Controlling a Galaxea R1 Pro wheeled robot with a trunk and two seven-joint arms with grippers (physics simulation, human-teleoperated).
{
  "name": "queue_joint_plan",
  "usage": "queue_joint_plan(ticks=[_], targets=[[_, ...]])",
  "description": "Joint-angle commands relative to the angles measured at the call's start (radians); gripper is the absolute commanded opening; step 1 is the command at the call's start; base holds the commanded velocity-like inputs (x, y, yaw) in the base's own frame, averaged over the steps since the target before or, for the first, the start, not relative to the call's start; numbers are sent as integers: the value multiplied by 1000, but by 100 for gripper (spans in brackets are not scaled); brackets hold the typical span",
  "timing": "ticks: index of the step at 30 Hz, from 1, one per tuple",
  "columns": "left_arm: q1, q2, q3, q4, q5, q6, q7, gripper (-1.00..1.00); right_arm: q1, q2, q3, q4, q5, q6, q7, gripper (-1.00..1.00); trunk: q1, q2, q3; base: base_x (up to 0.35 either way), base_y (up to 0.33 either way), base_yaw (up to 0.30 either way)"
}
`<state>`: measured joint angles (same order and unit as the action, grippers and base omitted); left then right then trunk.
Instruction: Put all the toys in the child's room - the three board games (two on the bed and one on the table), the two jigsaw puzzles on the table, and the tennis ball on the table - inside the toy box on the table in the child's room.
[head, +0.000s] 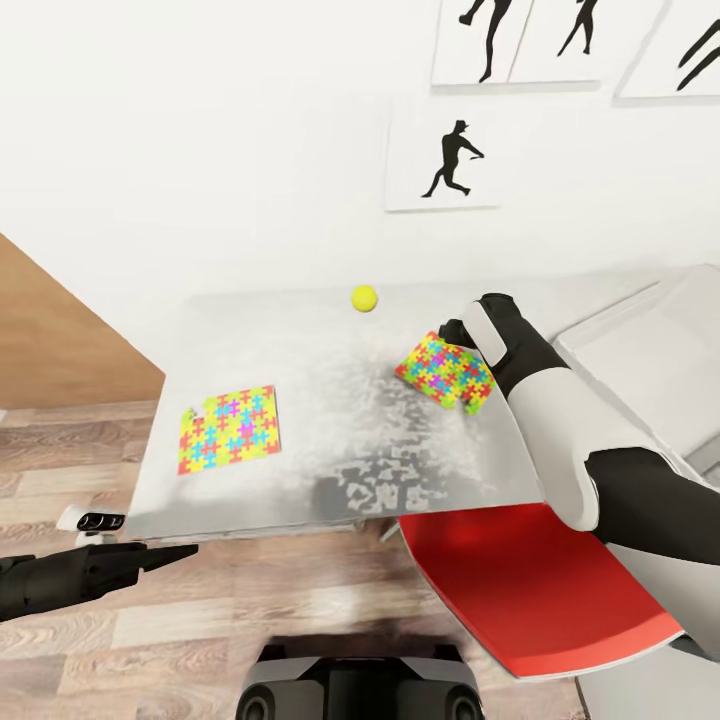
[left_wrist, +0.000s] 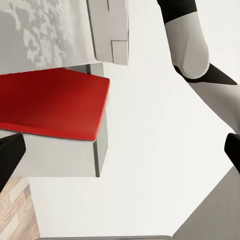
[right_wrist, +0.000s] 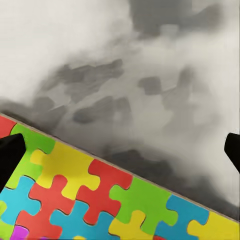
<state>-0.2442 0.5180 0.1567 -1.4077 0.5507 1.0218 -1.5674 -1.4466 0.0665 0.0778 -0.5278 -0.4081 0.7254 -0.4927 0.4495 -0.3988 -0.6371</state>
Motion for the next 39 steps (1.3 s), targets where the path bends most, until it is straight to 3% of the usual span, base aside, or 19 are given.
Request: queue_joint_plan(ticks=[1, 39], targets=[[0, 0, 0, 0, 0, 11, -3, 100, 0, -1, 5, 5, -26, 2, -8, 100, 0, -1, -2, -162, 66, 0], [-1, 0, 0, 0, 0, 12, -3, 100, 0, 0, 4, 5, -26, 8, -9, 100, 0, -1, -2, -140, 89, 0]])
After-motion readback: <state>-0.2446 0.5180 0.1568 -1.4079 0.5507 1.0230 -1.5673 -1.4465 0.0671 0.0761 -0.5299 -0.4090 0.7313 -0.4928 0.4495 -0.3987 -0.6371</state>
